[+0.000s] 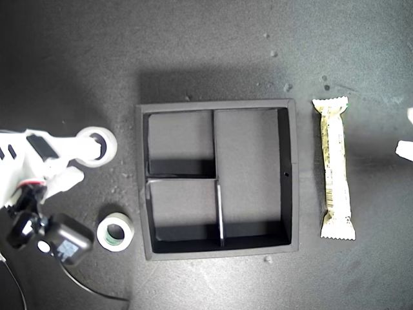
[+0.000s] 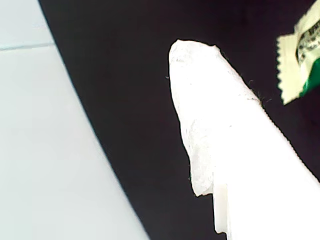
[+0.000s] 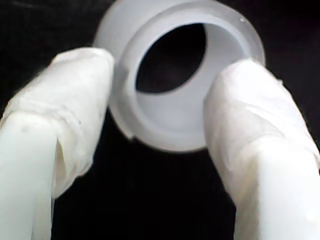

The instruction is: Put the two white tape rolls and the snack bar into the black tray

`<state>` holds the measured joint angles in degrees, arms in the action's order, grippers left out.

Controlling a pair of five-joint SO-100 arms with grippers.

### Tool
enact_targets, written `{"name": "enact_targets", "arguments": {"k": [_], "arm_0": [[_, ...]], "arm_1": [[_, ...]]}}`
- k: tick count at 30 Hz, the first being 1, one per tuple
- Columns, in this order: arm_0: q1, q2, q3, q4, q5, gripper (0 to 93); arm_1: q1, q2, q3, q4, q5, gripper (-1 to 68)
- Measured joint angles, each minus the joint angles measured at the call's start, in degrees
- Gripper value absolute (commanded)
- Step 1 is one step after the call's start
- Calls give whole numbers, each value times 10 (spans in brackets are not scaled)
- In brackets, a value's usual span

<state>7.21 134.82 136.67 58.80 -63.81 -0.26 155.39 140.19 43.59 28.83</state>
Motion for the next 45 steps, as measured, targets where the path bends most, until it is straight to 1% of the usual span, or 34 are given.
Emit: {"name": "enact_targets", "arguments": {"k": [4,8,11,14,22,30,35,41,45], "arm_0": [[0,0,0,0,-1,145],[0,0,1,0,-7,146],[0,0,11,0,-19,146],[0,0,21,0,-28,148],[-1,-40,27,-19,-38,153],[-1,-169,-30,-24,-37,152],[-3,-219,-51,-35,-35,144],[-42,-229,-18,-99,-24,124],[-60,-229,2,-124,-21,78]], "arm_1": [[-25,-240,-209,80,-69,323],[-50,-456,-410,189,-120,316],[-64,-558,-491,246,-134,309],[-71,-610,-512,276,-139,308],[-85,-619,-499,306,-130,304],[-84,-624,-467,302,-127,289],[-93,-659,-461,301,-115,281],[-96,-694,-449,277,-111,269],[-94,-707,-417,240,-110,259]]}}
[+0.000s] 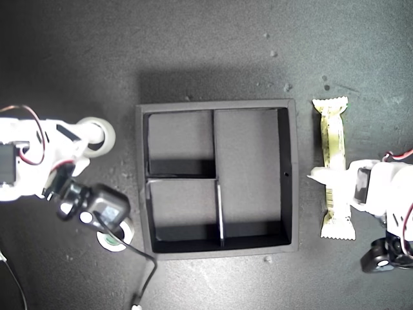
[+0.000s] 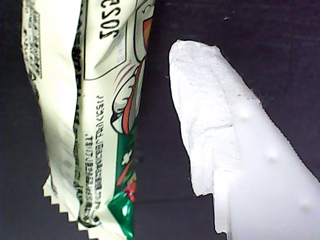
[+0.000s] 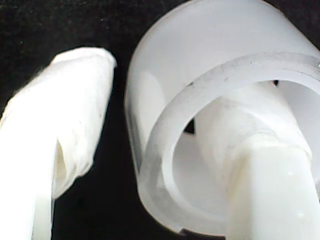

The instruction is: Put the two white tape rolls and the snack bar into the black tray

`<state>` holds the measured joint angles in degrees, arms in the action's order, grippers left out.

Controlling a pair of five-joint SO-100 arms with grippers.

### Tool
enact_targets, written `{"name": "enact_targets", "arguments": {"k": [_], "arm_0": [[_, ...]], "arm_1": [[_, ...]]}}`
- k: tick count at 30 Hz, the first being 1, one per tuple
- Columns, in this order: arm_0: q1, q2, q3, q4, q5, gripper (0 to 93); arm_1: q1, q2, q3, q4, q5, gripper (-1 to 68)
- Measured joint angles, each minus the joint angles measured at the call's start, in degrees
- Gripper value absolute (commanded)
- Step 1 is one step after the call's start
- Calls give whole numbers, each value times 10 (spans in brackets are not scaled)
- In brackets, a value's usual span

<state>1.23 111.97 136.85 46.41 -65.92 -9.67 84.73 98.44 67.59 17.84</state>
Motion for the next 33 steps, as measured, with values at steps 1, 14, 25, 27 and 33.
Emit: {"name": "enact_targets", "arguments": {"k": [1,14,25,27,33], "arm_0": [[-2,-1,0,-3,0,67],[-7,-29,-20,-3,4,28],[18,76,-152,193,22,6],[18,105,-165,216,30,6],[18,165,-225,287,69,5]], "arm_1": [[0,0,11,-13,0,255],[25,-4,85,-137,18,135],[27,-5,24,-96,0,99],[22,-5,-4,-73,-11,98],[8,-5,-120,17,-40,97]]}}
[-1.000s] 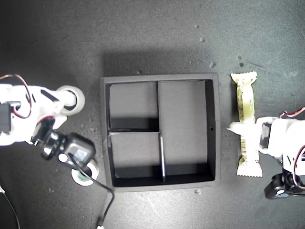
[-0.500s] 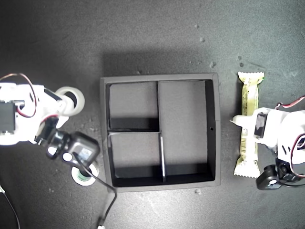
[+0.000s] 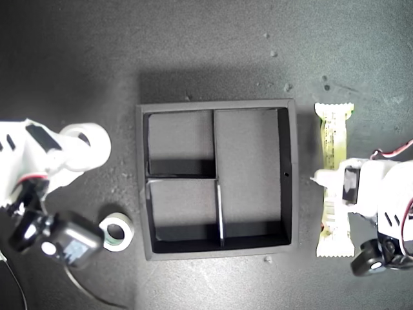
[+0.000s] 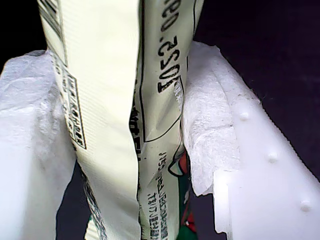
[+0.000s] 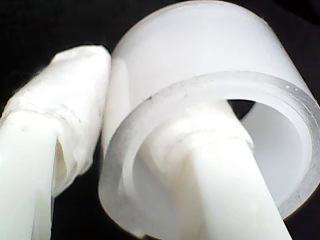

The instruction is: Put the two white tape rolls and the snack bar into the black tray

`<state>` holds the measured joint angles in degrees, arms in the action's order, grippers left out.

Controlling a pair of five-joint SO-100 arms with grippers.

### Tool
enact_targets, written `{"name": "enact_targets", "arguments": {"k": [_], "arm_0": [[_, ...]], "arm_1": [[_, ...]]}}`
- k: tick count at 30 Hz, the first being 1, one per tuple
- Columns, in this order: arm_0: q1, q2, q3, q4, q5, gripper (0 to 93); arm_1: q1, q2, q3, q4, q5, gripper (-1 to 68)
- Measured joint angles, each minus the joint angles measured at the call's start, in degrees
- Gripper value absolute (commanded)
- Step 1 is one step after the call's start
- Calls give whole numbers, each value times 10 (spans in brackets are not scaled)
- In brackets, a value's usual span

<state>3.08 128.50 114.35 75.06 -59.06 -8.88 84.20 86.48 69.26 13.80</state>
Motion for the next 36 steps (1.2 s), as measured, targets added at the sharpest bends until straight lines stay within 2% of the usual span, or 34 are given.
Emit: {"name": "enact_targets", "arguments": {"k": [7,15,24,36], "arm_0": [[0,-81,-144,41,46,1],[-11,-243,-251,26,72,1],[-13,-358,-263,-52,72,1],[-11,-484,-414,-25,72,1]], "arm_1": [[-8,-62,-166,62,-29,96],[-11,-382,-592,176,-50,95],[-26,-414,-649,205,-46,94],[-37,-414,-671,221,-43,100]]}}
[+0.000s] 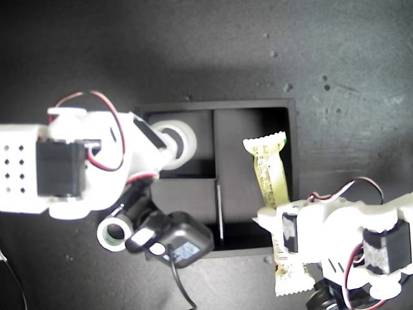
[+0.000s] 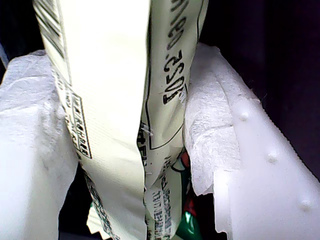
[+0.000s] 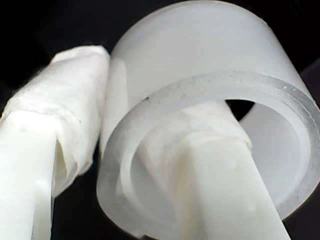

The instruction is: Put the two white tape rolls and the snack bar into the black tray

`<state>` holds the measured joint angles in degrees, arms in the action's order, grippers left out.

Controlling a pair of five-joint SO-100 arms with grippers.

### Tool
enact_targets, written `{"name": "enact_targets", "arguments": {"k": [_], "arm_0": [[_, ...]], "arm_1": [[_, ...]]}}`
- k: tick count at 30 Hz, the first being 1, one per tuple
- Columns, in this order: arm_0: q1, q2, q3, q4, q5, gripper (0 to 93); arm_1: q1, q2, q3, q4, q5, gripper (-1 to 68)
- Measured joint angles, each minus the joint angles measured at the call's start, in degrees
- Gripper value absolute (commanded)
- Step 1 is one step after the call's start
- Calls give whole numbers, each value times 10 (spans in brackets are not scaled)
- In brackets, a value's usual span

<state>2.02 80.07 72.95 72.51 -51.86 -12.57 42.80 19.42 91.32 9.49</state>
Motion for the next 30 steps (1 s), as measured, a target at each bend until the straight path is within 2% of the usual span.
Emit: {"name": "enact_targets", "arguments": {"k": [4,11,17,22,26,30], "arm_0": [[18,-64,-71,37,-1,1],[12,-122,-124,98,-24,1],[16,-122,-124,108,-33,3],[17,-122,-124,108,-35,111],[17,-122,-124,114,-41,141],[25,-122,-129,123,-44,148]], "arm_1": [[4,0,0,0,0,104],[-6,0,0,6,0,107],[-6,0,0,6,0,113],[-6,0,0,10,0,185],[-7,0,0,20,0,237],[-4,0,-1,37,0,252]]}}
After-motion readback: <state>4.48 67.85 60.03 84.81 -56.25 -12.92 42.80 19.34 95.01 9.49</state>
